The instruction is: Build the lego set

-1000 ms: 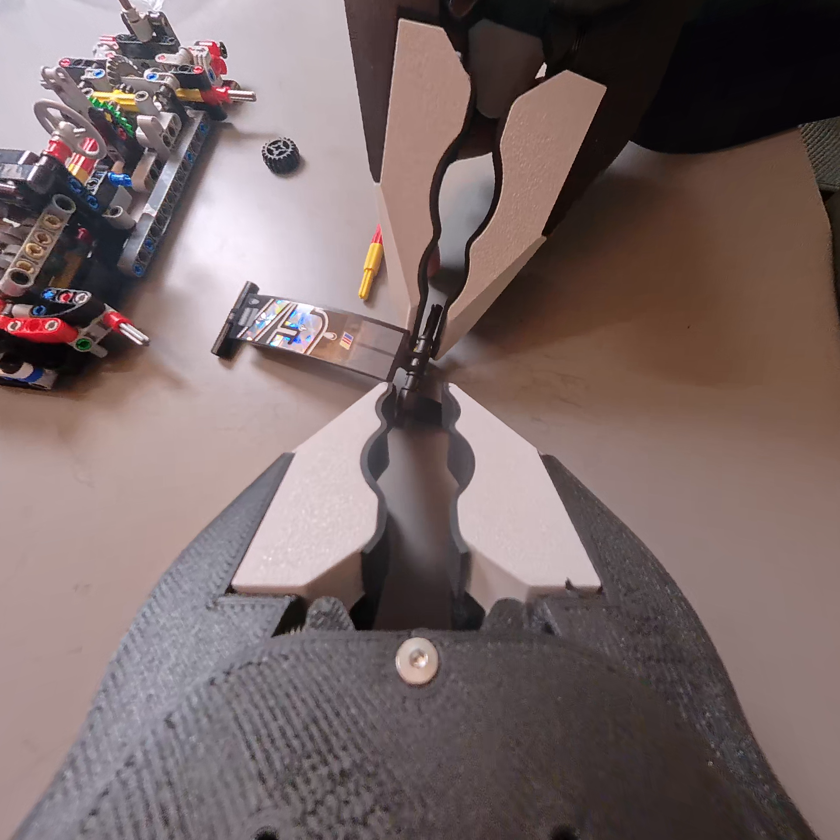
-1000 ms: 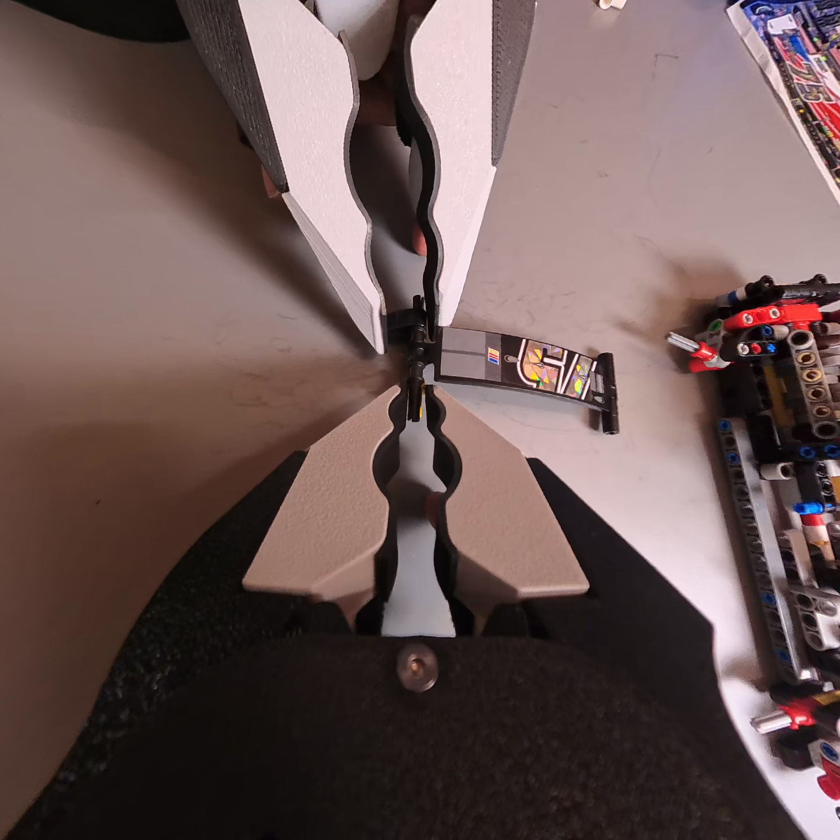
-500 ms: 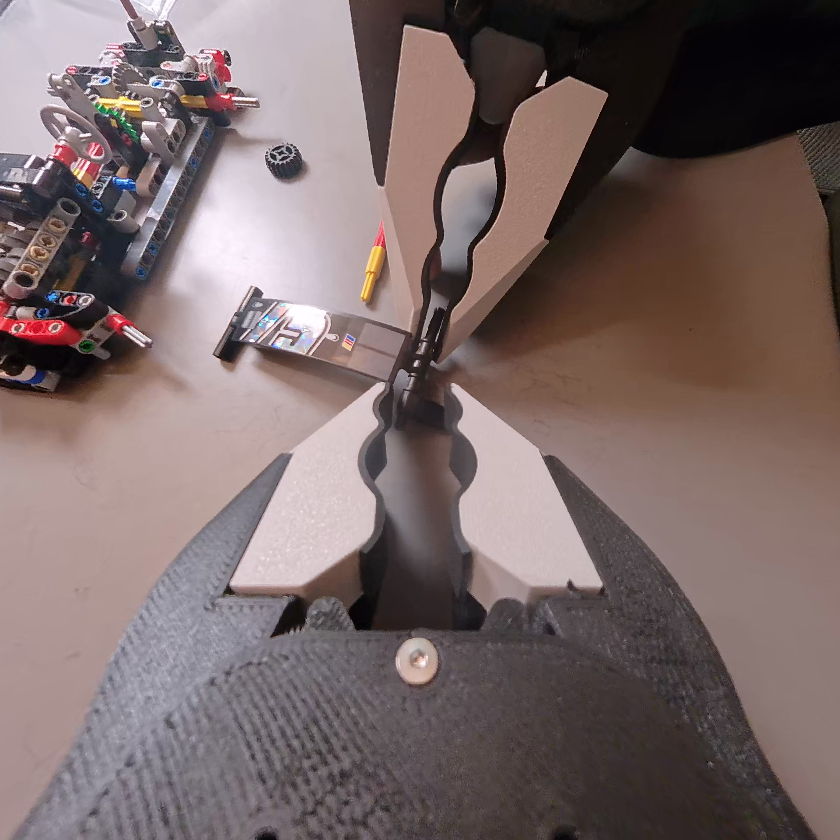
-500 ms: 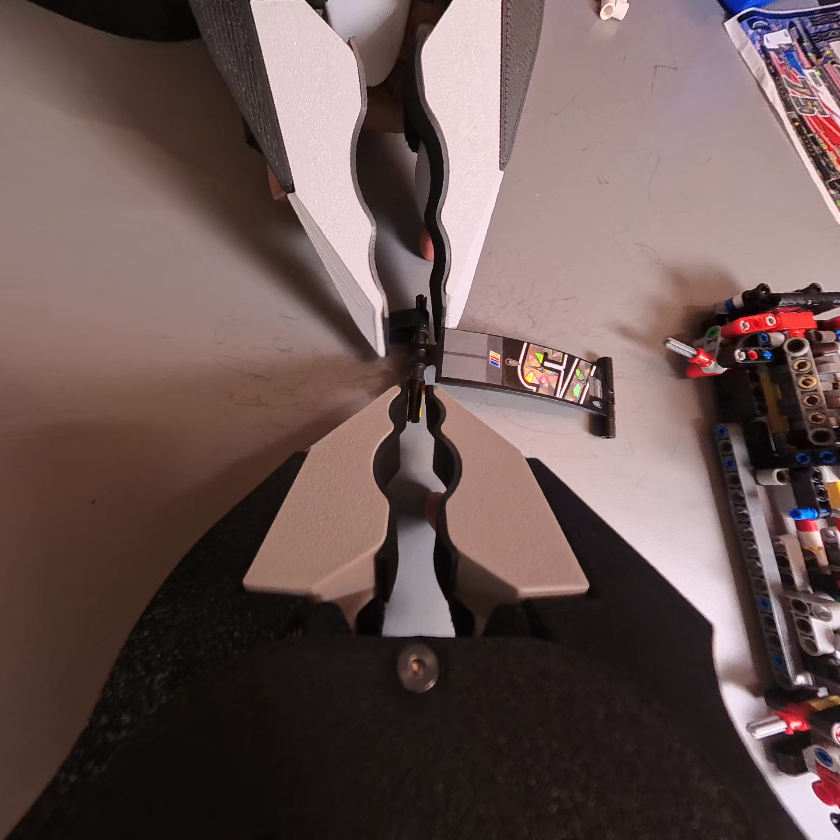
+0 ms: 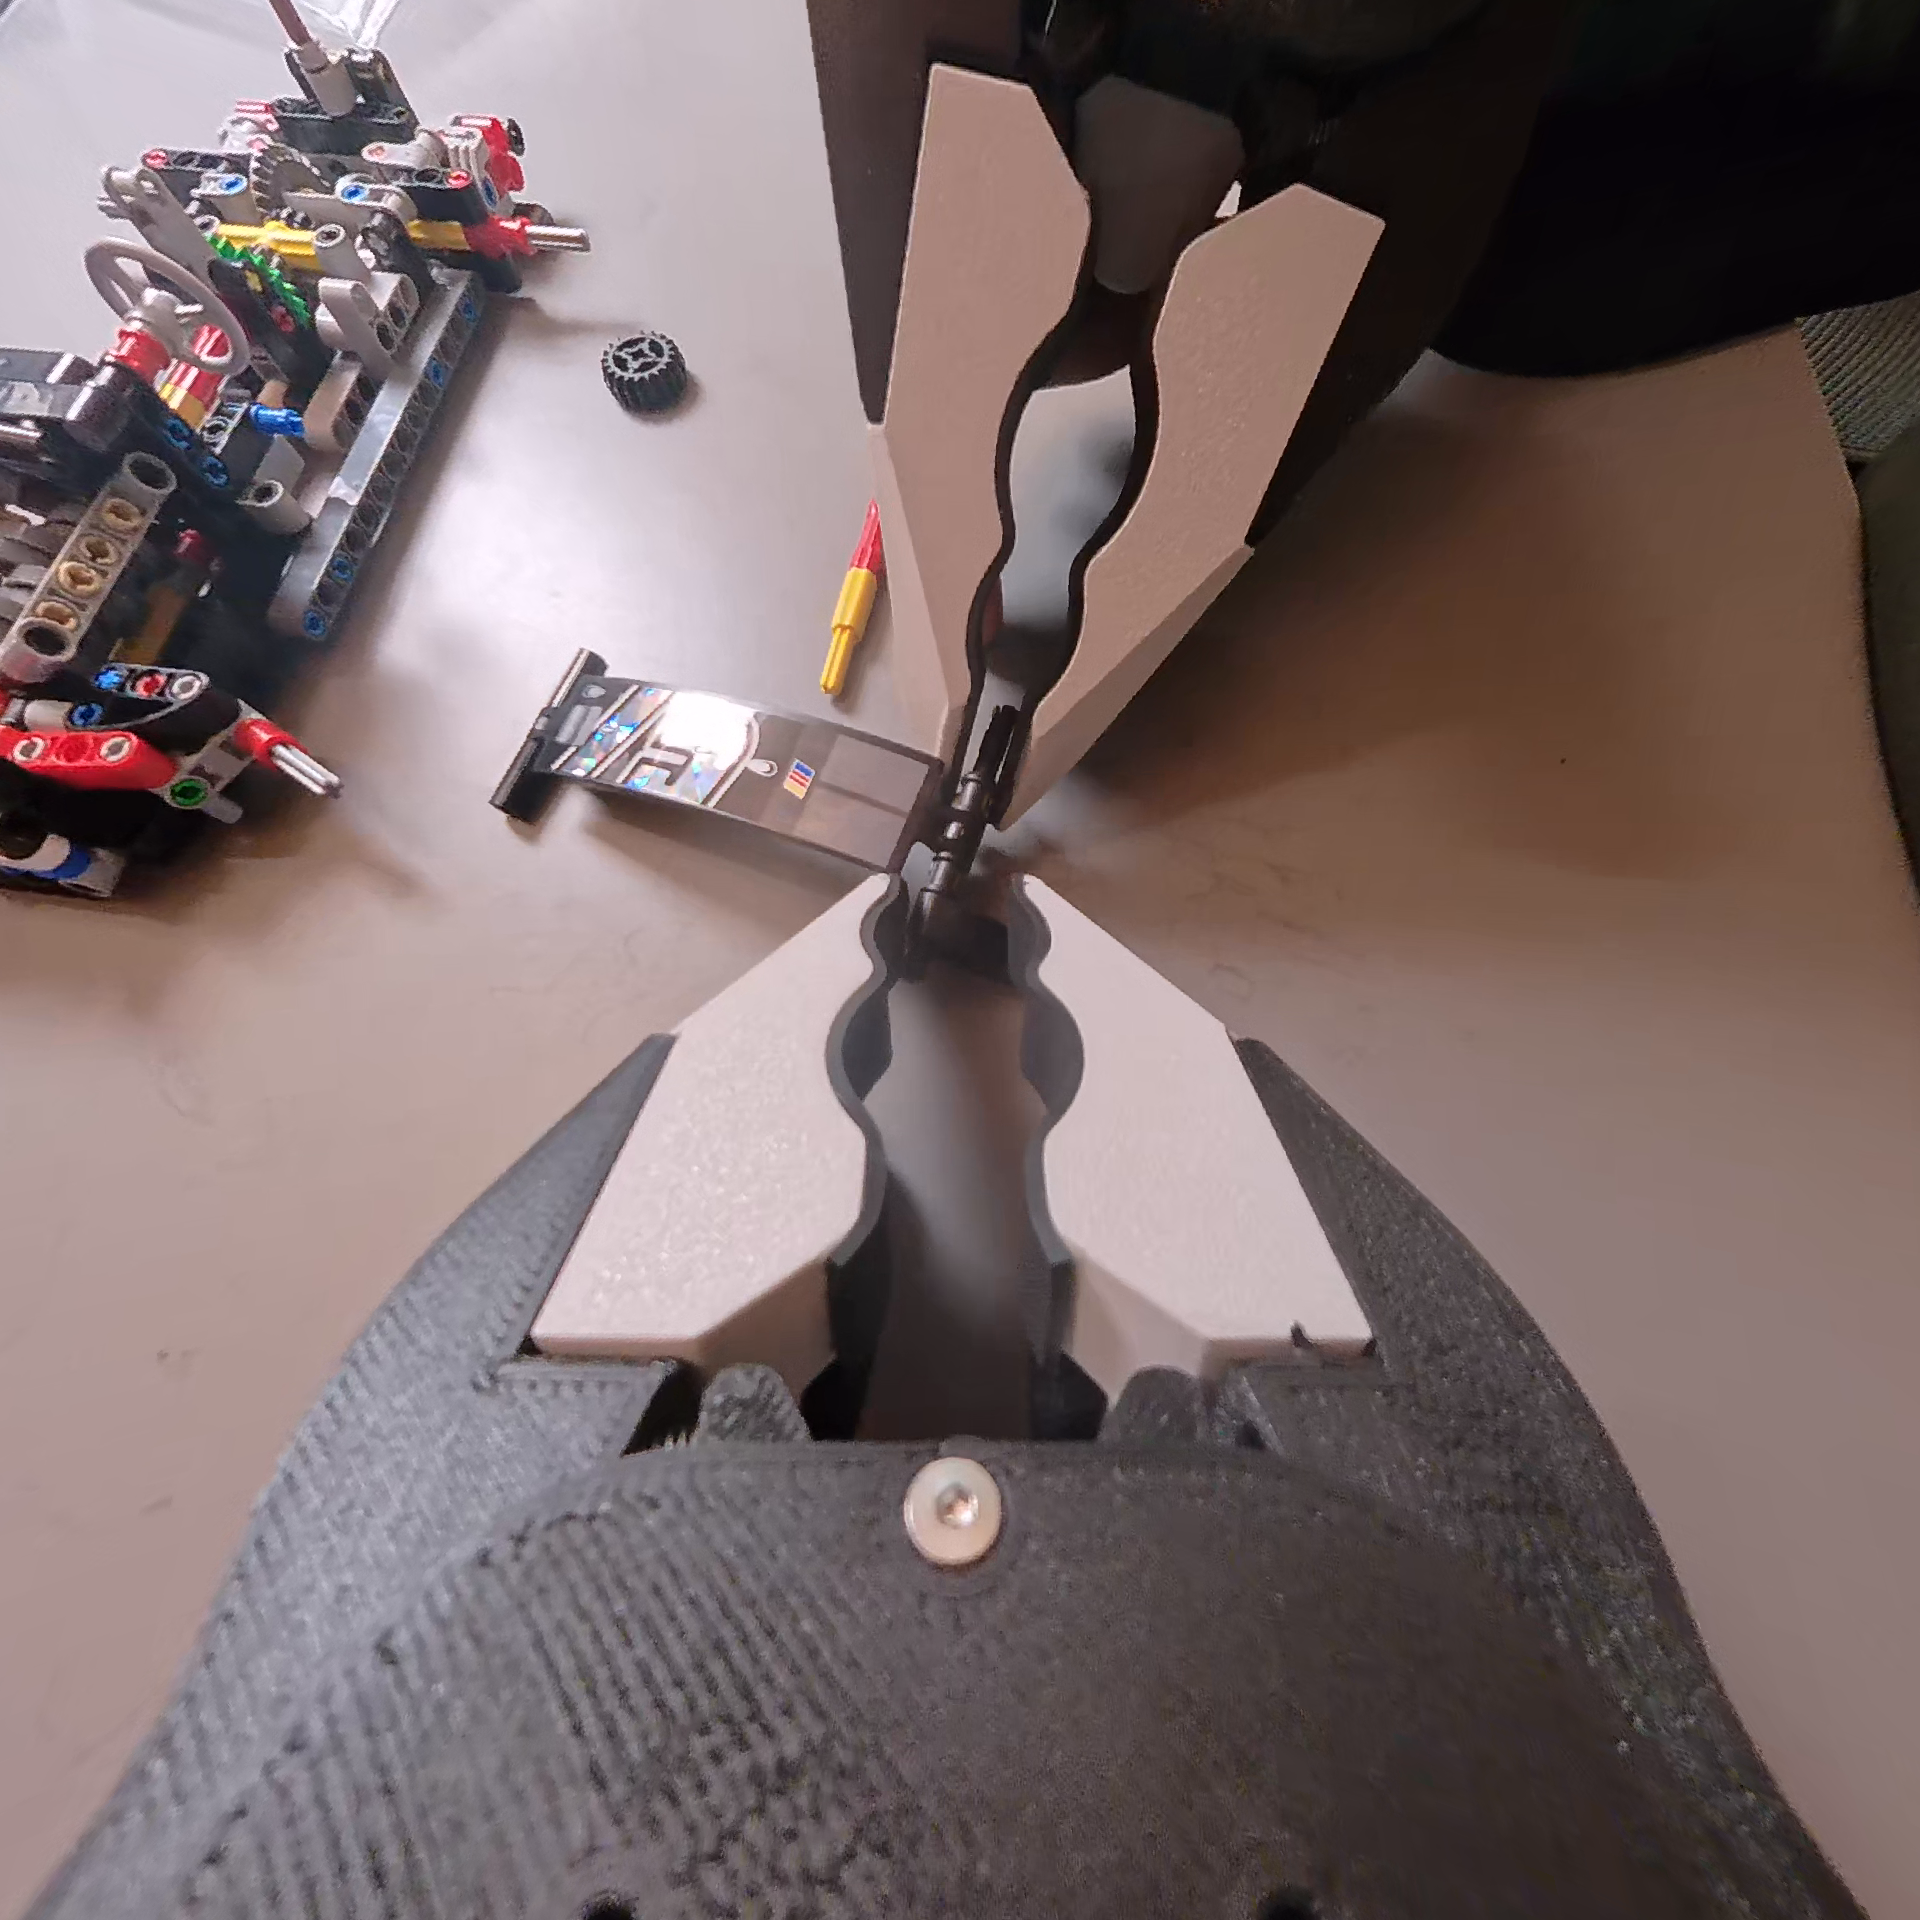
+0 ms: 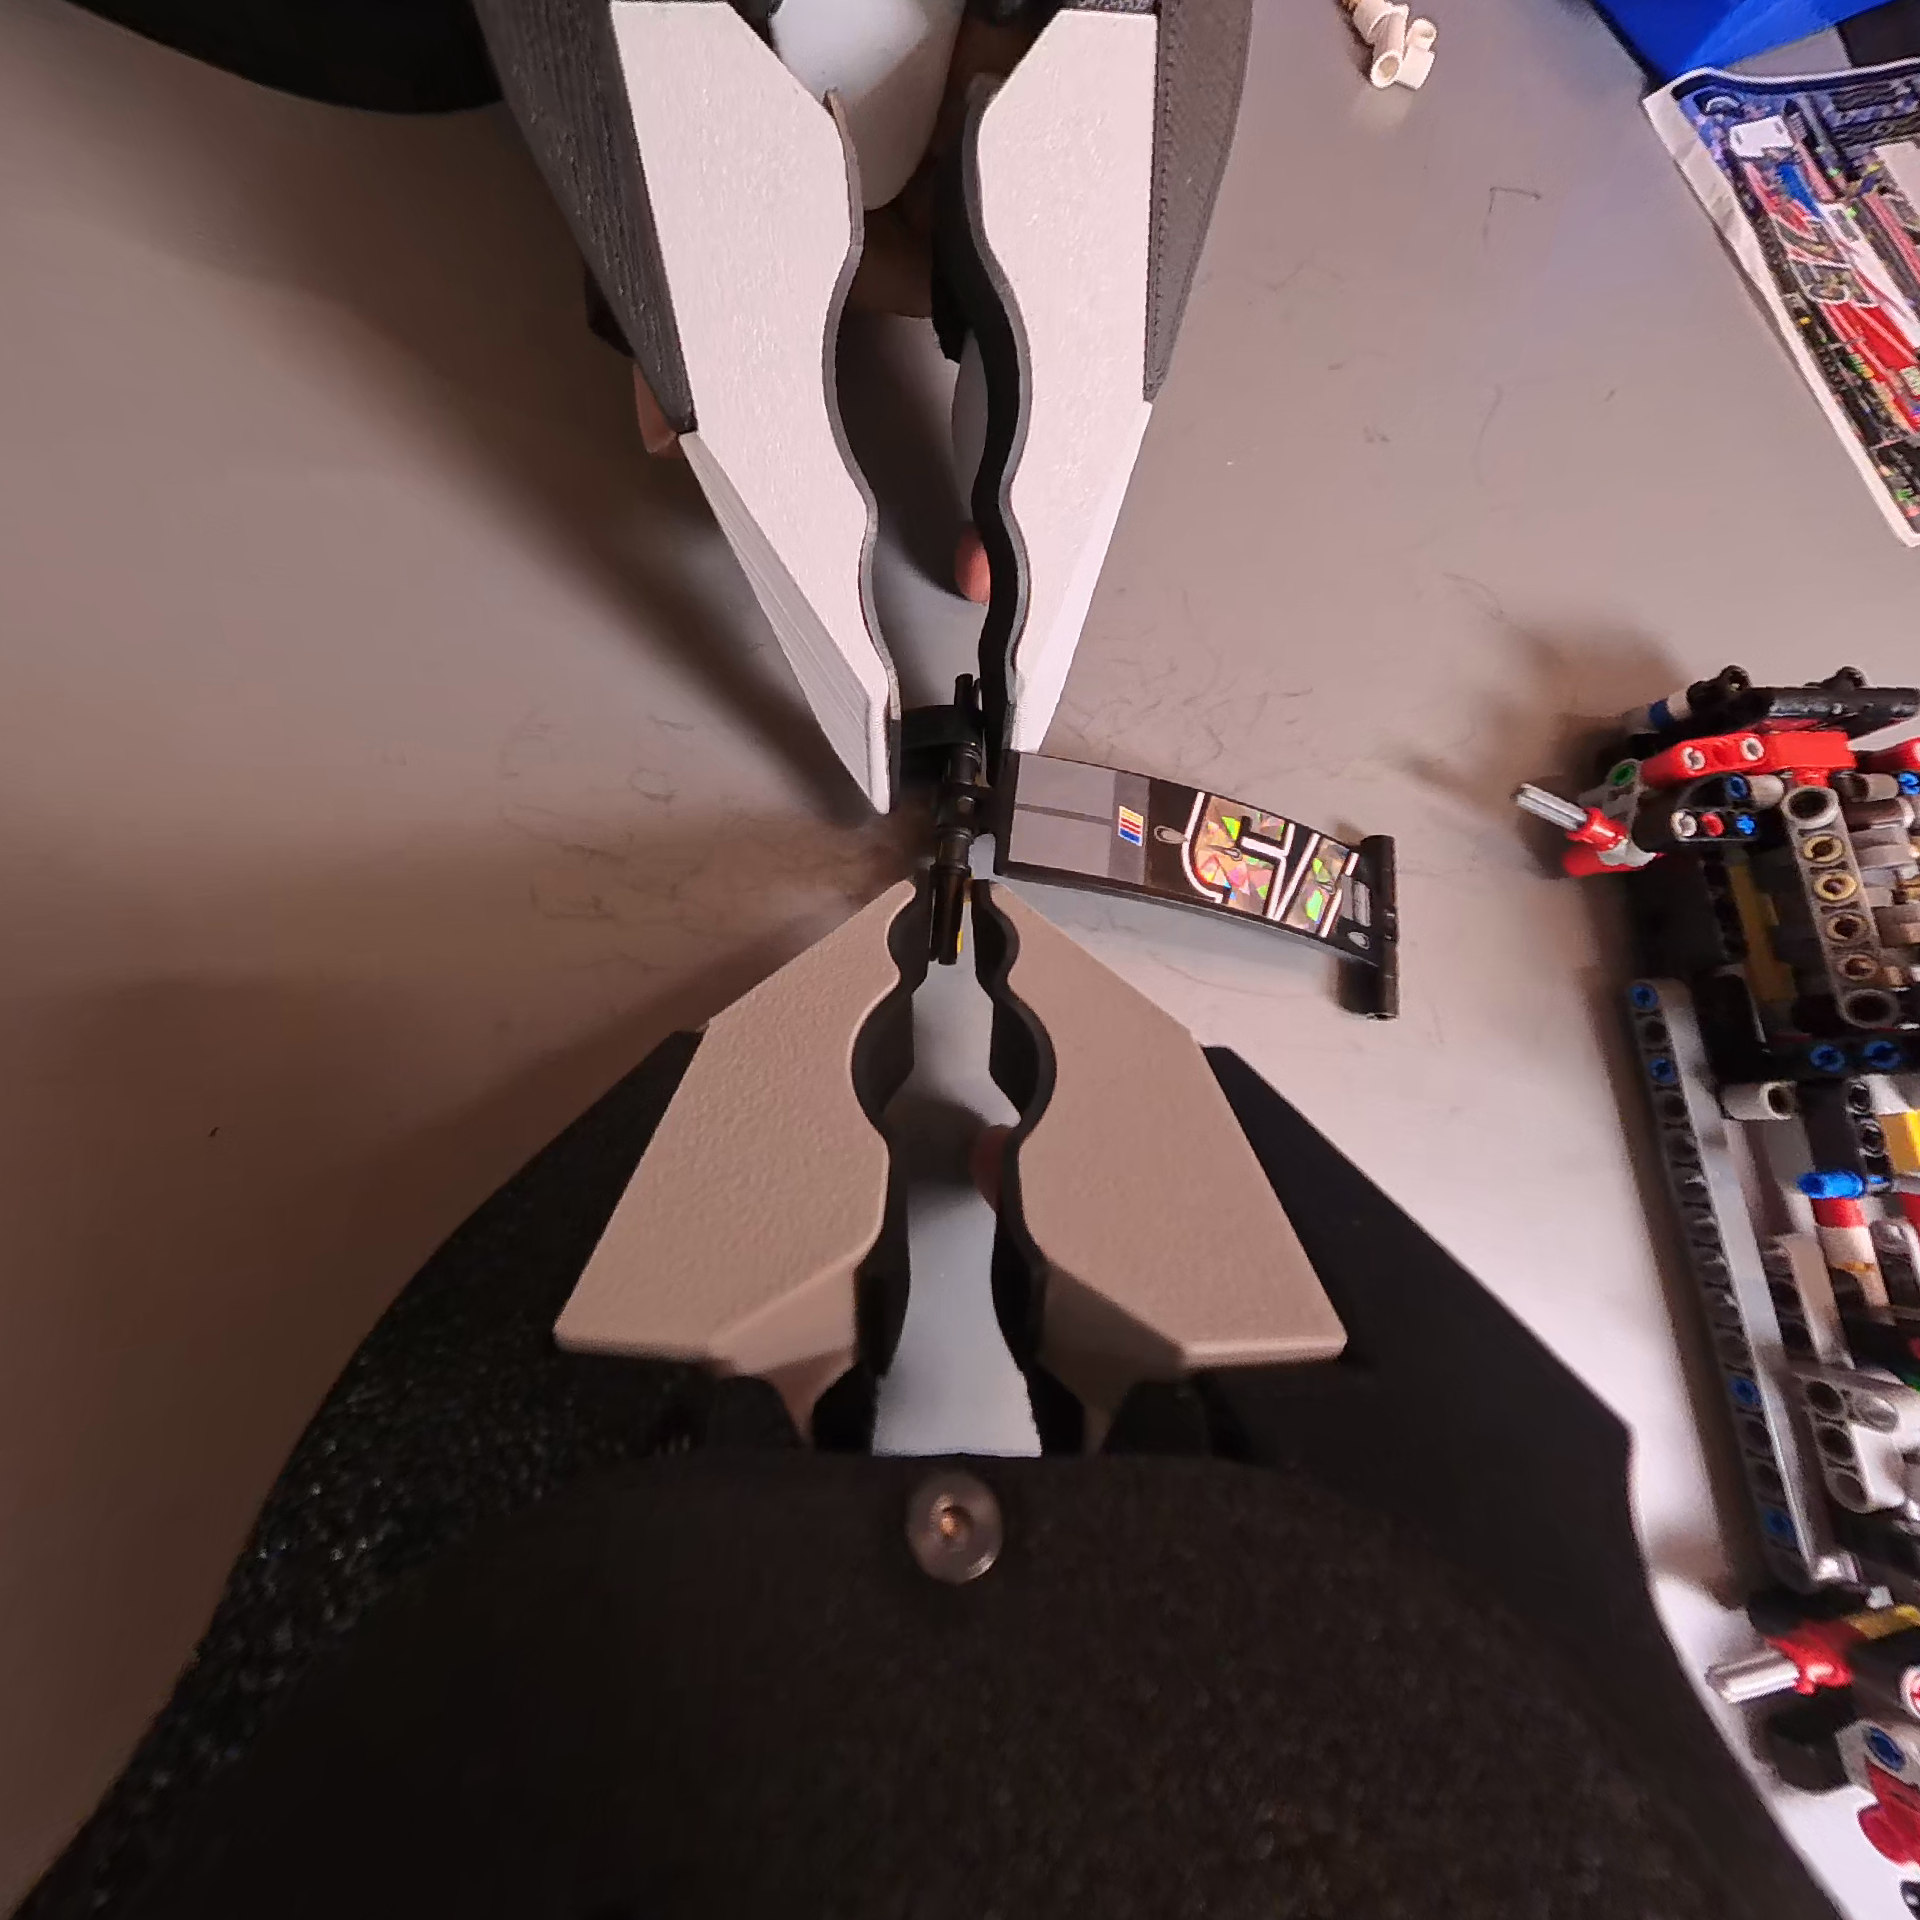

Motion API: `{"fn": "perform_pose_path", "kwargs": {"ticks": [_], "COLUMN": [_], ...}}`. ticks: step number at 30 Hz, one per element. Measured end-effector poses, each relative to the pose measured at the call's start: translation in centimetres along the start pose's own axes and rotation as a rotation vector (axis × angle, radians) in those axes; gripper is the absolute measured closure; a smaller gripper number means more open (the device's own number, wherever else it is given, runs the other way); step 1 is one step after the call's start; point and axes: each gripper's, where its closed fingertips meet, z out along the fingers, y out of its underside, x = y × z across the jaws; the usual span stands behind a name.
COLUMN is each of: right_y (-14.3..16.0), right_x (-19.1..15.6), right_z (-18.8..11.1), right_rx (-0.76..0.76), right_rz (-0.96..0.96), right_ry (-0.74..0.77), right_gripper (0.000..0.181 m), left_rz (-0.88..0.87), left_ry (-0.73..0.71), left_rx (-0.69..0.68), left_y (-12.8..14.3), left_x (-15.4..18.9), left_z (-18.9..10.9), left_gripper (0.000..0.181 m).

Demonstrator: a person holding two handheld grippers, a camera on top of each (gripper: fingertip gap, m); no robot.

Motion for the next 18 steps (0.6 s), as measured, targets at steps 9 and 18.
{"fn": "perform_pose_path", "kwargs": {"ticks": [9, 18], "right_y": [-0.03, -0.04], "right_x": [0.08, 0.07], "right_z": [0.06, -0.12], "right_rx": [0.005, 0.034], "right_rz": [-0.024, -0.022], "right_ry": [0.012, -0.005], "right_gripper": [0.178, 0.177], "left_rz": [0.022, -0.004], "left_ry": [-0.015, 0.000], "left_rx": [-0.013, 0.001], "left_y": [0.19, 0.02], "left_x": [0.02, 0.06], "left_z": [0.18, -0.02], "left_gripper": [0.161, 0.163]}}
